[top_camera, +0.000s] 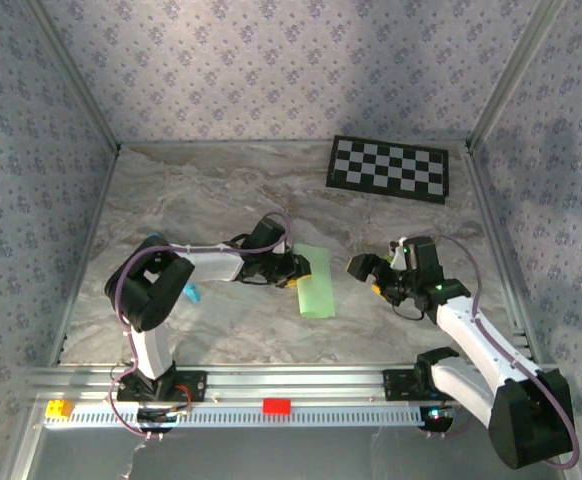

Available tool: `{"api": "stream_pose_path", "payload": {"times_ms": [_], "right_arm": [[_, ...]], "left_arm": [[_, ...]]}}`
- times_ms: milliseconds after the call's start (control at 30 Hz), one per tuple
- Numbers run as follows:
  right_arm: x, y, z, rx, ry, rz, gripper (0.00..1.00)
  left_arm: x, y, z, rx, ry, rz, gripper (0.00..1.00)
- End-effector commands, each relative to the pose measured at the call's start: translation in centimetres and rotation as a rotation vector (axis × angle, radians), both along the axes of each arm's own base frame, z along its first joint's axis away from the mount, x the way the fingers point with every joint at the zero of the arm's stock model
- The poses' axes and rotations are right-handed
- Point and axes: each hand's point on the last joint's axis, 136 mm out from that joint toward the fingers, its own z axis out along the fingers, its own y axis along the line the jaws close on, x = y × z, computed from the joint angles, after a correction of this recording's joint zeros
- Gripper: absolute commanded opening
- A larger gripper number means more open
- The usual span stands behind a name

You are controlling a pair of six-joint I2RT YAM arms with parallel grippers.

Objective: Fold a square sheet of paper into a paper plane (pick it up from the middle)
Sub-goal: First fold the square sheet of paper in half at the center of the table.

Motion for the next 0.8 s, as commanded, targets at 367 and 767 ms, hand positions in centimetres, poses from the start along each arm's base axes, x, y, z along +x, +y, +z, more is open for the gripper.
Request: {"api": "stream_pose_path", "payload": {"times_ms": [367, 767], "right_arm": [[1.7, -0.8, 0.1, -0.088, -0.026, -0.131, 0.99], [3.0, 0.5, 0.2, -0.132, 0.012, -0.02, 0.99]], "left_arm": [[0.4, -0.1, -0.9, 0.074, -0.046, -0.096, 0.35], [0.9, -0.2, -1.3, 0.09, -0.038, -0.106, 0.36]]}}
